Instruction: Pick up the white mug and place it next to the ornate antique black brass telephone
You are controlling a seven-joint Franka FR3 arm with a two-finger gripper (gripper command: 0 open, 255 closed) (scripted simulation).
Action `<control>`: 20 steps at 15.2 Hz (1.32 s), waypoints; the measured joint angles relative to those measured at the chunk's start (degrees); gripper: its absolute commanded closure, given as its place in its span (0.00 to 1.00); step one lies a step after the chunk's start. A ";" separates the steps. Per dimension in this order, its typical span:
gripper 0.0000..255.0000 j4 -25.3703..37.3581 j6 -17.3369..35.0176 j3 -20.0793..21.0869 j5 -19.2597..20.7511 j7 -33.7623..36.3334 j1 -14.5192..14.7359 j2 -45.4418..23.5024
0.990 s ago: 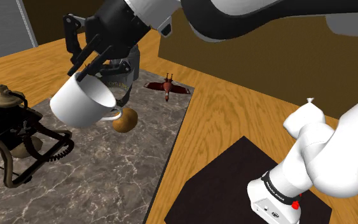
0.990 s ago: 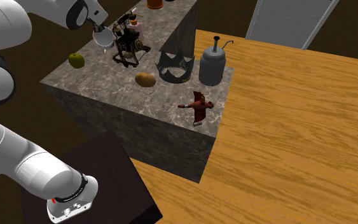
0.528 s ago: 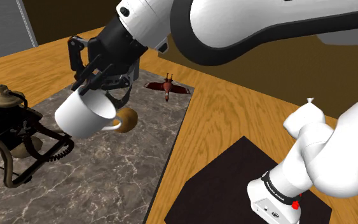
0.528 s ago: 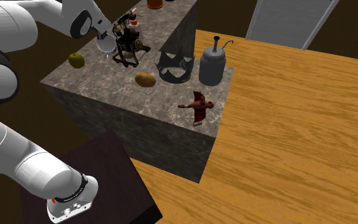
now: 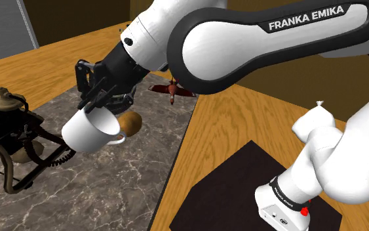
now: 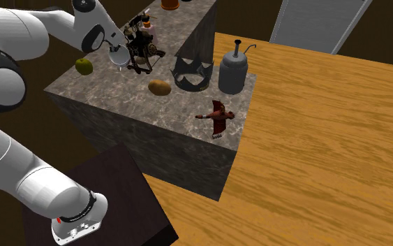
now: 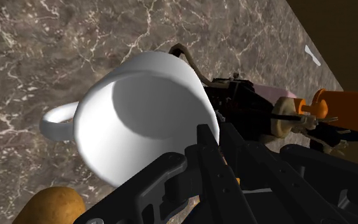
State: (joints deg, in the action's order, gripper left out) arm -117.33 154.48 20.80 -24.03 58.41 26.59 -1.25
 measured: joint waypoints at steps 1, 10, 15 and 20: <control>1.00 -0.36 0.60 0.05 -0.25 -0.32 0.04 -0.26; 1.00 -3.72 7.07 0.81 -3.48 -4.36 0.30 -3.59; 1.00 -4.96 10.55 1.48 -5.47 -6.83 0.33 -5.90; 1.00 -6.04 13.82 2.53 -7.97 -9.81 -0.03 -8.19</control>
State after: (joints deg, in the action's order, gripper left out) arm -123.36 168.30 23.33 -32.00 48.60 26.55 -9.44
